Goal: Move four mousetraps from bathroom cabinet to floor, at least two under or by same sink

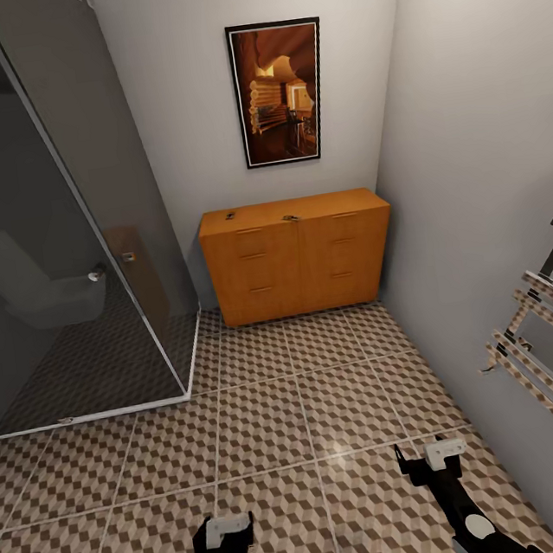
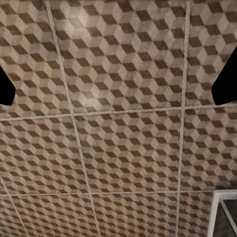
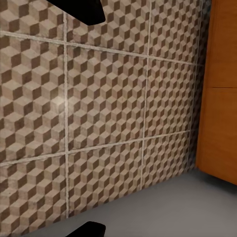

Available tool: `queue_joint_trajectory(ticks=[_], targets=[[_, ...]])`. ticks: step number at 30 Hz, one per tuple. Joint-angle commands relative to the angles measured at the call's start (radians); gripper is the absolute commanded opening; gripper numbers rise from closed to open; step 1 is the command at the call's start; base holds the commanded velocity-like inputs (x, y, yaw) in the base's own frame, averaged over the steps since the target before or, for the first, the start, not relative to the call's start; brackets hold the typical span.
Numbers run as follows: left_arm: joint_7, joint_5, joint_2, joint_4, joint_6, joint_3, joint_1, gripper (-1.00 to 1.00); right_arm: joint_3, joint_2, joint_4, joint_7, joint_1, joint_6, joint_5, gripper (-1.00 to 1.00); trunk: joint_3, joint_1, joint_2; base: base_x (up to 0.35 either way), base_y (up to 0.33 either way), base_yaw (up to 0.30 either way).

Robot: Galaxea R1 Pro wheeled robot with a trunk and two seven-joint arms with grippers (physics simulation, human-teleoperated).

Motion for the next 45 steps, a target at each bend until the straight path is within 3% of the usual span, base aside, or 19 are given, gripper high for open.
queue_joint_trajectory(ticks=[1, 2, 3, 4, 5, 7, 10, 11, 19, 25, 29, 45], targets=[[0.005, 0.006, 0.007, -0.041, 0.050, -0.007, -0.001, 1.00, 0.009, -0.001, 0.000, -0.006, -0.001, -0.004, -0.010, 1.00, -0.002, 0.001, -0.002, 0.000, 0.000, 0.000], [0.005, 0.006, 0.010, -0.066, 0.083, -0.007, -0.001, 1.00, 0.009, -0.001, 0.000, -0.006, -0.001, -0.004, -0.010, 1.00, -0.002, 0.001, -0.002, 0.000, 0.000, 0.000], [0.021, 0.007, 0.034, -0.223, 0.327, -0.006, -0.001, 1.00, 0.009, -0.001, 0.000, -0.006, -0.001, -0.003, -0.010, 1.00, -0.002, 0.001, -0.002, 0.000, 0.000, 0.000], [0.025, 0.007, 0.043, -0.284, 0.430, -0.005, -0.001, 1.00, 0.009, -0.001, 0.000, -0.007, -0.001, -0.002, -0.010, 1.00, -0.002, 0.001, -0.002, 0.000, 0.000, 0.000], [0.027, 0.007, 0.047, -0.313, 0.478, -0.005, -0.001, 1.00, 0.009, -0.001, 0.000, -0.008, -0.001, -0.001, -0.010, 1.00, -0.002, 0.001, -0.002, 0.000, 0.000, 0.000], [0.034, 0.007, 0.054, -0.413, 0.639, -0.004, -0.001, 1.00, 0.008, 0.005, -0.002, -0.010, -0.001, 0.007, -0.009, 1.00, -0.002, 0.001, -0.002, 0.000, 0.000, 0.000], [0.051, 0.006, 0.055, -0.493, 0.733, -0.003, -0.004, 1.00, 0.007, 0.016, -0.005, -0.011, -0.001, 0.032, -0.008, 1.00, -0.002, 0.001, -0.002, 0.000, 0.000, 0.000], [0.069, 0.007, 0.055, -0.566, 0.769, -0.003, -0.006, 1.00, 0.007, 0.022, -0.006, -0.010, -0.001, 0.057, -0.008, 1.00, -0.002, 0.001, -0.002, 0.000, 0.000, 0.000], [0.087, 0.012, 0.050, -0.797, 0.851, -0.013, -0.008, 1.00, 0.006, 0.030, -0.008, -0.008, -0.001, 0.095, -0.008, 1.00, -0.002, 0.001, -0.002, 0.000, 0.000, 0.000], [0.087, 0.018, 0.048, -0.824, 0.981, -0.011, -0.006, 1.00, 0.007, 0.031, -0.009, -0.007, -0.001, 0.092, -0.008, 1.00, -0.002, 0.001, -0.002, 0.000, 0.000, 0.000], [0.086, 0.024, 0.052, -0.849, 1.104, 0.015, -0.005, 1.00, 0.008, 0.031, -0.015, -0.006, -0.001, 0.057, -0.008, 1.00, -0.002, 0.001, -0.002, 0.000, 0.000, 0.000], [0.086, 0.021, 0.059, -0.806, 1.118, 0.023, -0.005, 1.00, 0.009, 0.031, -0.016, -0.006, -0.001, 0.036, -0.008, 1.00, -0.002, 0.001, -0.002, 0.000, 0.000, 0.000]])
